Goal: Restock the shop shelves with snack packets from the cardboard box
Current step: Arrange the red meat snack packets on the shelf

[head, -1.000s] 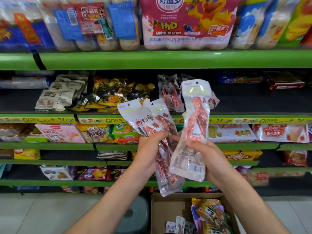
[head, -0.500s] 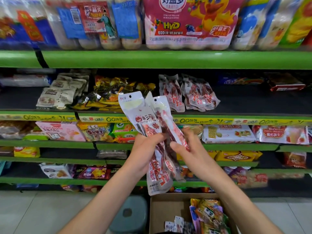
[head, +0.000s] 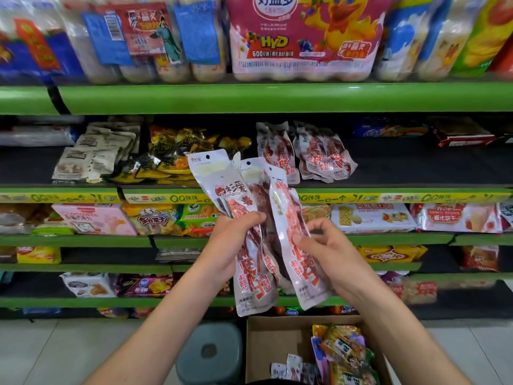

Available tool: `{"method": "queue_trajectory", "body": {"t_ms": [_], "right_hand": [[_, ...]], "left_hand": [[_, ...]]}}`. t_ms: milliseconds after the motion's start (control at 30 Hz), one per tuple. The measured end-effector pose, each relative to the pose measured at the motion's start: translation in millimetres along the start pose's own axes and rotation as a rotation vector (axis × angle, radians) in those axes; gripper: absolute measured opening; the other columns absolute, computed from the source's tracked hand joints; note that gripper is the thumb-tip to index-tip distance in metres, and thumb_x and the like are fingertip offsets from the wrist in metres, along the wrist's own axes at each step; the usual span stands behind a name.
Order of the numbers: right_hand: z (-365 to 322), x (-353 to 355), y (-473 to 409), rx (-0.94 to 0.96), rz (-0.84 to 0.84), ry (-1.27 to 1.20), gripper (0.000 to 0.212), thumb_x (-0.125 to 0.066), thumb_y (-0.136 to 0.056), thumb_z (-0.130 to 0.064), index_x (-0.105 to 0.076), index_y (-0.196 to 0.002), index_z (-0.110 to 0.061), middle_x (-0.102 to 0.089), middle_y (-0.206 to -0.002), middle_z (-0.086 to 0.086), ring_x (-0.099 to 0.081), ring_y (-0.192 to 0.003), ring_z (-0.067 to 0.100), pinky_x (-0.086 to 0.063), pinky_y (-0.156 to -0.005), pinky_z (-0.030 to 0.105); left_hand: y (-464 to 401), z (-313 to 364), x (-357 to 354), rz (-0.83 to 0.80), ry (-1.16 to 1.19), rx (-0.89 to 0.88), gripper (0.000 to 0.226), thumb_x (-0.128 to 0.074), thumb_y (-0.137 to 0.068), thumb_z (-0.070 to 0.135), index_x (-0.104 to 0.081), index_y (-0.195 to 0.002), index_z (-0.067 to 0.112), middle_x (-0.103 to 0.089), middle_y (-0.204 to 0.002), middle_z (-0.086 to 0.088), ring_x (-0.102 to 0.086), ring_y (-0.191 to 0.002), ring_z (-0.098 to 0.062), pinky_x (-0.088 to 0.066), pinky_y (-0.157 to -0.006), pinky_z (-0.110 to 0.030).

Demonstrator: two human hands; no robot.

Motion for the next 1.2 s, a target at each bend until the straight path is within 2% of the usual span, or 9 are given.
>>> {"method": "queue_trajectory", "body": {"t_ms": [100, 233, 333, 467, 533, 667, 800, 967, 1200], "right_hand": [[-7.7, 6.9, -1.4, 0.086, 0.036, -0.005, 0.045, -0.080, -0.081, -0.024, -0.054, -0.117, -0.032, -0.078, -0.098, 0.002, -0.076, -0.086, 0.025, -0.062, -0.070, 0.041], [-12.9, 2.1, -3.1, 0.214, 0.031, 0.107, 0.036, -0.070, -0.091, -0.017, -0.070, -0.105, -0.050, -0.076, -0.106, -0.009, -0.072, -0.100, 0.013, -0.059, -0.080, 0.030], [-5.8, -12.8, -4.6, 0.186, -0.004, 0.062, 0.036, -0.060, -0.098, -0.023, -0.071, -0.098, -0.058, -0.074, -0.106, -0.024, -0.069, -0.101, -0.002, -0.055, -0.081, 0.016], [10.4, -14.7, -12.0, 0.096, 0.004, -0.047, 0.023, -0.054, -0.102, -0.026, -0.070, -0.114, -0.036, -0.075, -0.113, -0.008, -0.070, -0.108, 0.010, -0.055, -0.089, 0.031], [12.1, -12.9, -12.9, 0.073, 0.011, -0.121, 0.024, -0.051, -0.104, -0.022, -0.071, -0.112, -0.031, -0.077, -0.109, -0.007, -0.072, -0.101, 0.009, -0.057, -0.077, 0.022], [12.8, -10.5, -13.7, 0.040, 0.039, -0.243, 0.025, -0.051, -0.104, -0.020, -0.074, -0.106, -0.027, -0.078, -0.105, -0.002, -0.074, -0.093, 0.009, -0.057, -0.066, 0.016], [11.5, -6.4, -15.5, 0.035, 0.076, -0.303, 0.031, -0.052, -0.103, -0.020, -0.080, -0.092, -0.032, -0.078, -0.103, 0.001, -0.075, -0.091, 0.013, -0.058, -0.064, 0.020], [12.2, 0.9, -14.9, 0.036, 0.082, -0.340, 0.022, -0.054, -0.101, -0.023, -0.072, -0.113, -0.022, -0.078, -0.106, 0.003, -0.075, -0.093, 0.017, -0.058, -0.064, 0.022], [10.3, 3.2, -12.4, 0.029, 0.074, -0.382, 0.021, -0.056, -0.099, -0.024, -0.077, -0.103, -0.028, -0.078, -0.105, 0.005, -0.076, -0.091, 0.019, -0.059, -0.062, 0.026]], "left_hand": [[-3.2, -2.5, 8.9, 0.058, -0.058, -0.011, 0.037, -0.084, -0.075, 0.024, -0.060, -0.102, 0.018, -0.079, -0.096, -0.002, -0.076, -0.084, -0.014, -0.059, -0.065, -0.025], [-4.6, -7.7, 6.5, 0.043, -0.109, -0.054, 0.027, -0.084, -0.078, 0.015, -0.059, -0.086, 0.022, -0.076, -0.075, 0.015, -0.070, -0.061, 0.005, -0.048, -0.045, -0.008], [-5.3, -9.3, 0.1, 0.017, -0.129, -0.069, 0.016, -0.082, -0.079, 0.010, -0.073, -0.091, 0.017, -0.080, -0.091, 0.001, -0.076, -0.077, -0.010, -0.055, -0.055, -0.015], [-6.0, -10.5, 1.1, 0.037, -0.142, -0.088, 0.017, -0.082, -0.078, 0.008, -0.071, -0.086, 0.018, -0.079, -0.083, 0.007, -0.074, -0.069, -0.003, -0.051, -0.051, -0.010], [-5.0, -9.3, 3.5, 0.048, -0.147, -0.075, 0.023, -0.085, -0.075, 0.014, -0.067, -0.089, 0.020, -0.078, -0.081, 0.012, -0.073, -0.070, 0.002, -0.051, -0.053, -0.009], [-8.1, -10.6, 9.1, 0.058, -0.162, -0.016, 0.062, -0.089, -0.059, 0.031, -0.066, -0.114, 0.012, -0.079, -0.101, 0.000, -0.076, -0.091, -0.016, -0.058, -0.078, -0.032], [-8.6, -10.8, 9.2, 0.037, -0.159, -0.007, 0.062, -0.087, -0.061, 0.028, -0.065, -0.117, 0.011, -0.079, -0.100, -0.001, -0.077, -0.089, -0.017, -0.059, -0.065, -0.024], [-10.7, -13.4, 14.1, 0.087, -0.168, 0.015, 0.060, -0.089, -0.066, 0.025, -0.062, -0.117, 0.010, -0.079, -0.101, -0.001, -0.076, -0.087, -0.013, -0.057, -0.069, -0.025], [-9.9, -13.5, 17.1, 0.121, -0.182, 0.035, 0.062, -0.092, -0.064, 0.030, -0.052, -0.111, 0.018, -0.074, -0.101, 0.000, -0.075, -0.081, -0.011, -0.056, -0.068, -0.027]]}}
Point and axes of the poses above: each hand's wrist, its own y-axis away from the middle knuckle, its own x-axis out of the back of the hand, z = x × y, the point moved 6 cm from there along -y, towards the middle knuckle
